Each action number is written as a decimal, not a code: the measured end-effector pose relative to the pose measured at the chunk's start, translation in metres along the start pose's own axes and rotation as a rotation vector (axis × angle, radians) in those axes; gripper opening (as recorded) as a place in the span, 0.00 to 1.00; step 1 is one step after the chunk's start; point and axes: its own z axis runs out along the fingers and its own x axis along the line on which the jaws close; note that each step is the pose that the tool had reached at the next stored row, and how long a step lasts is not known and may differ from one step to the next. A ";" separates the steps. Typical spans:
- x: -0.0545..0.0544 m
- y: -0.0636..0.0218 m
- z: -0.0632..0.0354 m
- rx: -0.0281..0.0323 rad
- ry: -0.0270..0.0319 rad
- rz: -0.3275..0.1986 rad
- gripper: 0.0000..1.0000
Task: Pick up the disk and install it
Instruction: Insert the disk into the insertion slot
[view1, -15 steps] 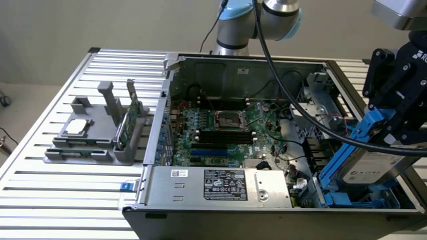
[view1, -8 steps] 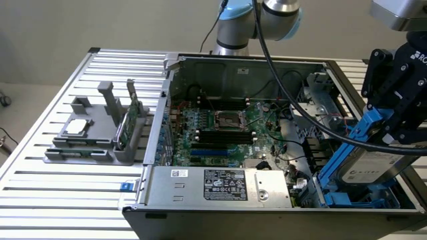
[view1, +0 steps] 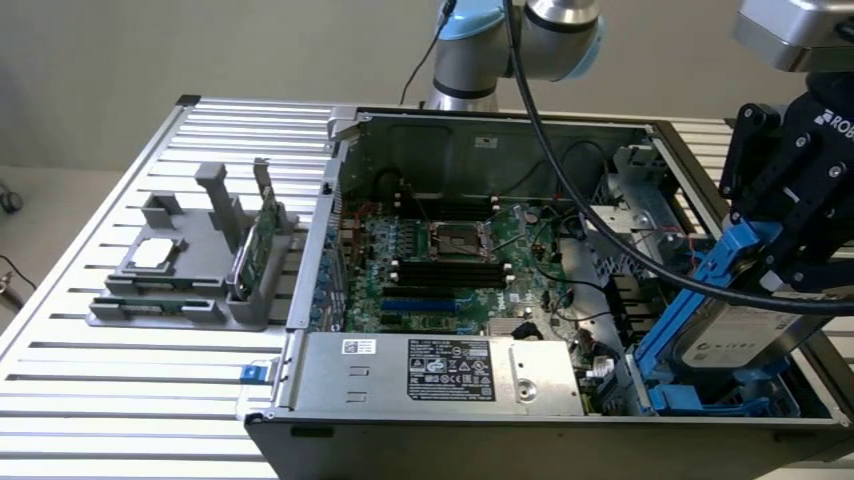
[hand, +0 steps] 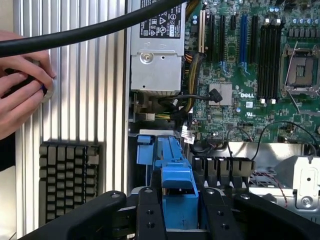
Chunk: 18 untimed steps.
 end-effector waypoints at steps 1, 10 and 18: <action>0.000 0.0000 0.0004 0.0000 0.0002 0.000 0.33; -0.001 -0.0002 0.0048 0.0000 0.0000 0.000 0.33; -0.001 -0.0004 0.0106 0.0001 0.0002 0.000 0.33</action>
